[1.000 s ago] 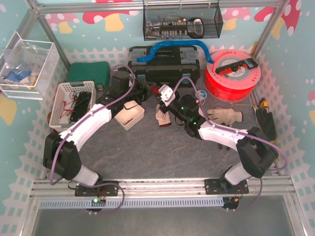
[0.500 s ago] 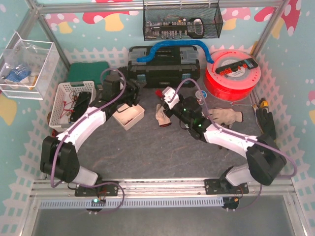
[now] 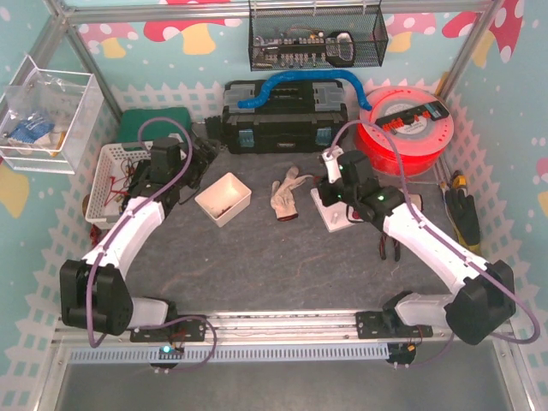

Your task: Install the large spring

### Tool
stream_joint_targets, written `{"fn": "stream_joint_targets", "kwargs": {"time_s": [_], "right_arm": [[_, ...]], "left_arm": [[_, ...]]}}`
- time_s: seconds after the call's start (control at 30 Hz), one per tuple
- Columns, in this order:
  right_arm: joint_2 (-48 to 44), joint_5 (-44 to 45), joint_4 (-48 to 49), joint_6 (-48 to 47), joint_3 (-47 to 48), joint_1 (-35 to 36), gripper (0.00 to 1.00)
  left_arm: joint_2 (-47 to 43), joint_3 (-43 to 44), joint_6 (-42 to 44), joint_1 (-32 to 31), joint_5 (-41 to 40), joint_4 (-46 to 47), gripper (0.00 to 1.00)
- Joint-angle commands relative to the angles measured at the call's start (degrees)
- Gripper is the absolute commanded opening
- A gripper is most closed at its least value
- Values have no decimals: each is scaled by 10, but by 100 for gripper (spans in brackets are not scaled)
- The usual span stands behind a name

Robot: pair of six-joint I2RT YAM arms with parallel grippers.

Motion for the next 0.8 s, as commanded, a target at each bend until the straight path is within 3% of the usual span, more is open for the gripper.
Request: {"fn": "stream_joint_targets", "kwargs": {"time_s": [0.0, 0.27, 0.47, 0.77], "right_arm": [[-14, -56, -188, 78, 26, -65, 0], [47, -78, -303, 86, 86, -99, 0], [91, -75, -299, 100, 100, -100, 0], [127, -63, -277, 105, 80, -110, 0]], "left_arm": [[-13, 6, 105, 2, -55, -21, 99], [-34, 0, 187, 2, -92, -21, 99], [-46, -7, 219, 1, -86, -21, 99], [-54, -19, 200, 1, -91, -20, 99]]}}
